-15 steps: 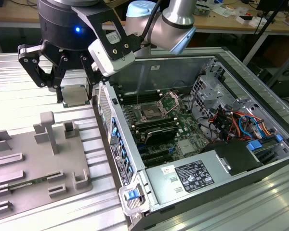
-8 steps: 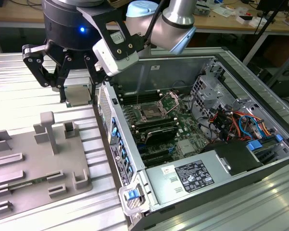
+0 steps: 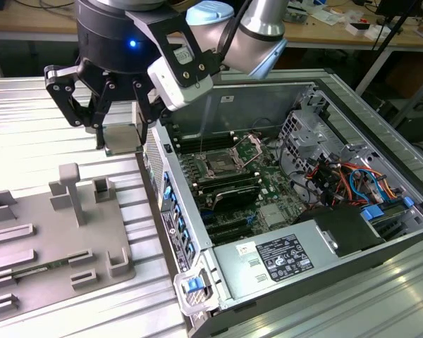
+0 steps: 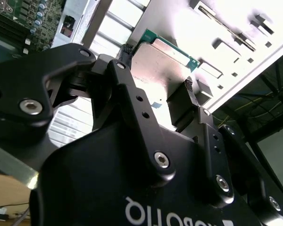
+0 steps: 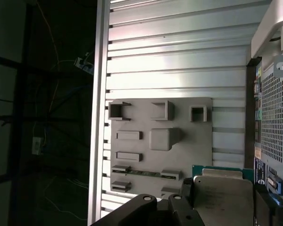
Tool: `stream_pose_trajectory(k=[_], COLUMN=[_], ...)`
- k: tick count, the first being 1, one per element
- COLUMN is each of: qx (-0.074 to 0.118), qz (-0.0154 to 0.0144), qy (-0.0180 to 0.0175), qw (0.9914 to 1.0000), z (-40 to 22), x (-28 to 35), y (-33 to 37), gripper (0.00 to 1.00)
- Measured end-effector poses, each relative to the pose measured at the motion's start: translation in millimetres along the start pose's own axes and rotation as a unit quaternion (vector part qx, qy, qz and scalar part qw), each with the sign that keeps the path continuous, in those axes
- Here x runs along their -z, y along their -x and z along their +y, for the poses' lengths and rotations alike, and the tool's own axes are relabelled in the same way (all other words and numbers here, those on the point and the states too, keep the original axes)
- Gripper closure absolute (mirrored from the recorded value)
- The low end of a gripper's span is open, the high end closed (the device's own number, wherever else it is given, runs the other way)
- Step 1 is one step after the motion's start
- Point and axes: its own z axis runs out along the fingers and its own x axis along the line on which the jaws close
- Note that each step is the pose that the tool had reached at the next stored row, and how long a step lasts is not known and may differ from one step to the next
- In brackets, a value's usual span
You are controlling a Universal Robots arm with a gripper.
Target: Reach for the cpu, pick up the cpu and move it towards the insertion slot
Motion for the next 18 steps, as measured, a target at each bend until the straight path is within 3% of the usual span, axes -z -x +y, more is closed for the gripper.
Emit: stream_pose_trajectory(k=[7,18], qx=[0.0,0.0], qz=[0.0,0.0], qy=[0.0,0.0], qw=[1.0,1.0], z=[-0.3,-1.1], x=[-0.3,-0.1], y=[7.4,28.1], gripper=[0.45,0.45])
